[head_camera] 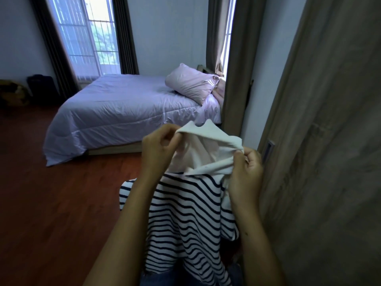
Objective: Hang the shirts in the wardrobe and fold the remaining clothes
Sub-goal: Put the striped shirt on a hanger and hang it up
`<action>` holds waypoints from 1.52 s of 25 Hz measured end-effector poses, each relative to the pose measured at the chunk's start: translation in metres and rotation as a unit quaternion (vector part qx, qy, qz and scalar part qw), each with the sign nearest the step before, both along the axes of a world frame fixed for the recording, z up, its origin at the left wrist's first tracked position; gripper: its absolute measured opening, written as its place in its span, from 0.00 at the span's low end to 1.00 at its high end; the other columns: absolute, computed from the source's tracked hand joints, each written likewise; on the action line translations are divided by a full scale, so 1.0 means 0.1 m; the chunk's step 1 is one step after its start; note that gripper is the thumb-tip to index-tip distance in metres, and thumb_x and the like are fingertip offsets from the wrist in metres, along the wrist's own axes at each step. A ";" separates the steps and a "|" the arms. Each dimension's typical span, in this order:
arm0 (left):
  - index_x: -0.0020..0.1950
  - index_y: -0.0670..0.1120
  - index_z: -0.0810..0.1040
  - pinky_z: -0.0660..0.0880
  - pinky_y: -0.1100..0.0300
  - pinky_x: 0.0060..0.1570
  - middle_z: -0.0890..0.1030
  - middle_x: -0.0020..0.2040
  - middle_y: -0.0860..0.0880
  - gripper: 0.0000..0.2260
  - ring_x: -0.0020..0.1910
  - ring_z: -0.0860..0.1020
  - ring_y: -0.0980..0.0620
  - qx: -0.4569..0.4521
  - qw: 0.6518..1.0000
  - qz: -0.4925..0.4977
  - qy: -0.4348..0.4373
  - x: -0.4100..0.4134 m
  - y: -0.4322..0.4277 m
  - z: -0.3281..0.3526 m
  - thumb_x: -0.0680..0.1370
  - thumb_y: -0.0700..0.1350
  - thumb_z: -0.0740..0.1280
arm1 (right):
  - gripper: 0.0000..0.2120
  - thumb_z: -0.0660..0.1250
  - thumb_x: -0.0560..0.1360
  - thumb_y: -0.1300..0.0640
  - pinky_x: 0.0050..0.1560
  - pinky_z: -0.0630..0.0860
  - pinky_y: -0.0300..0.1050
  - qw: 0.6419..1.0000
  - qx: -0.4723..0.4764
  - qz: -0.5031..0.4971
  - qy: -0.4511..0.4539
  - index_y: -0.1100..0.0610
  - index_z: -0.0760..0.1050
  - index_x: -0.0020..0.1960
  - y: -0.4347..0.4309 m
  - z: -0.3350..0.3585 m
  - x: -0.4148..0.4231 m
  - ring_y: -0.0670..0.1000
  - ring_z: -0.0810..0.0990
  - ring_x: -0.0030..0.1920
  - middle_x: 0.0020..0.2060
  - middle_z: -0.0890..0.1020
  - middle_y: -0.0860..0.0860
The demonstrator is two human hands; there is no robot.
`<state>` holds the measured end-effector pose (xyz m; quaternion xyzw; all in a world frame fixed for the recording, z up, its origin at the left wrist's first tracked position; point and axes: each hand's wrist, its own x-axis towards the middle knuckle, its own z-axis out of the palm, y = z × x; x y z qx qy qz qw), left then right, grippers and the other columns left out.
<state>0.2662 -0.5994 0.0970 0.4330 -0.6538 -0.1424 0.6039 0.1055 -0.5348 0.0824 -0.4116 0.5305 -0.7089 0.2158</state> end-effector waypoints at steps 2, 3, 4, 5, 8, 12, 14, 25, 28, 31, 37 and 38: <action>0.41 0.48 0.80 0.73 0.60 0.37 0.80 0.34 0.52 0.04 0.33 0.74 0.59 -0.067 0.998 0.004 -0.022 -0.01 0.14 0.28 0.73 0.46 0.67 | 0.06 0.61 0.76 0.65 0.46 0.71 0.30 0.997 -0.020 -0.038 0.058 0.55 0.72 0.46 0.08 0.05 0.03 0.36 0.75 0.44 0.51 0.72 0.50; 0.42 0.46 0.81 0.73 0.60 0.38 0.80 0.35 0.52 0.05 0.34 0.75 0.58 -0.098 0.994 0.001 -0.039 -0.02 0.20 0.42 0.73 0.46 0.67 | 0.08 0.62 0.75 0.66 0.49 0.74 0.35 0.995 -0.032 -0.040 0.085 0.55 0.73 0.49 0.09 0.07 0.05 0.38 0.75 0.48 0.53 0.71 0.49; 0.42 0.45 0.81 0.72 0.61 0.38 0.80 0.36 0.52 0.05 0.34 0.75 0.57 -0.128 0.990 0.001 -0.060 -0.03 0.26 0.56 0.73 0.45 0.68 | 0.12 0.63 0.73 0.67 0.53 0.76 0.42 0.992 -0.046 -0.034 0.113 0.54 0.73 0.53 0.10 0.13 0.08 0.43 0.76 0.53 0.56 0.71 0.48; 0.42 0.44 0.82 0.72 0.63 0.38 0.81 0.37 0.52 0.04 0.35 0.75 0.56 -0.153 0.985 0.007 -0.083 -0.03 0.31 0.68 0.74 0.44 0.69 | 0.18 0.63 0.71 0.69 0.58 0.76 0.49 0.987 -0.063 -0.017 0.145 0.55 0.72 0.58 0.10 0.19 0.11 0.47 0.75 0.58 0.58 0.71 0.49; 0.42 0.43 0.82 0.69 0.64 0.35 0.80 0.35 0.49 0.04 0.33 0.74 0.55 -0.201 0.971 0.006 -0.127 0.01 0.41 0.96 0.74 0.42 0.69 | 0.30 0.62 0.64 0.68 0.65 0.70 0.53 0.968 -0.129 0.089 0.197 0.57 0.69 0.66 0.15 0.49 0.22 0.50 0.72 0.64 0.62 0.72 0.49; 0.43 0.44 0.82 0.65 0.71 0.34 0.76 0.34 0.52 0.03 0.33 0.72 0.62 -0.236 0.959 -0.003 -0.154 0.05 0.53 1.29 0.74 0.42 0.69 | 0.26 0.63 0.71 0.57 0.67 0.69 0.50 0.958 -0.156 0.095 0.219 0.58 0.68 0.69 0.24 0.90 0.38 0.47 0.71 0.65 0.64 0.74 0.48; 0.42 0.44 0.82 0.62 0.75 0.35 0.73 0.34 0.55 0.02 0.33 0.70 0.67 -0.269 0.949 0.007 -0.162 0.07 0.62 1.50 0.73 0.41 0.69 | 0.22 0.60 0.74 0.54 0.62 0.73 0.55 0.951 -0.176 0.012 0.256 0.58 0.71 0.67 0.25 1.07 0.43 0.51 0.76 0.62 0.62 0.77 0.52; 0.41 0.47 0.75 0.64 0.71 0.33 0.76 0.32 0.53 0.06 0.33 0.72 0.57 -0.132 0.979 -0.001 -0.158 0.52 1.13 0.93 0.72 0.49 0.63 | 0.15 0.58 0.77 0.58 0.48 0.77 0.49 0.896 -0.290 -0.173 0.289 0.61 0.81 0.54 0.67 1.60 0.60 0.56 0.83 0.47 0.47 0.85 0.56; 0.40 0.52 0.73 0.66 0.71 0.33 0.75 0.31 0.57 0.05 0.31 0.71 0.64 -0.058 0.988 -0.005 -0.145 0.72 1.15 0.44 0.73 0.52 0.62 | 0.12 0.61 0.77 0.59 0.43 0.72 0.37 0.911 -0.242 -0.183 0.281 0.60 0.81 0.54 0.82 1.44 0.57 0.56 0.83 0.46 0.47 0.85 0.55; 0.42 0.54 0.72 0.71 0.62 0.35 0.76 0.36 0.57 0.04 0.32 0.73 0.61 -0.018 0.990 0.001 -0.140 0.87 1.24 0.15 0.74 0.53 0.63 | 0.12 0.61 0.77 0.59 0.42 0.68 0.35 0.922 -0.204 -0.192 0.266 0.59 0.81 0.55 1.03 1.24 0.52 0.57 0.83 0.45 0.47 0.85 0.56; 0.43 0.56 0.75 0.71 0.70 0.39 0.78 0.38 0.58 0.06 0.37 0.76 0.63 -0.051 0.995 -0.021 -0.081 0.74 1.66 0.18 0.76 0.43 0.65 | 0.16 0.60 0.78 0.62 0.59 0.70 0.38 0.932 -0.056 -0.087 0.347 0.53 0.76 0.64 1.54 0.86 0.17 0.51 0.78 0.59 0.59 0.81 0.51; 0.43 0.55 0.75 0.69 0.73 0.40 0.79 0.37 0.58 0.08 0.37 0.76 0.65 -0.058 0.995 -0.020 -0.073 0.71 1.71 0.26 0.76 0.42 0.65 | 0.16 0.63 0.77 0.61 0.59 0.72 0.41 0.927 -0.021 -0.048 0.371 0.51 0.77 0.63 1.62 0.78 0.10 0.50 0.79 0.59 0.59 0.81 0.49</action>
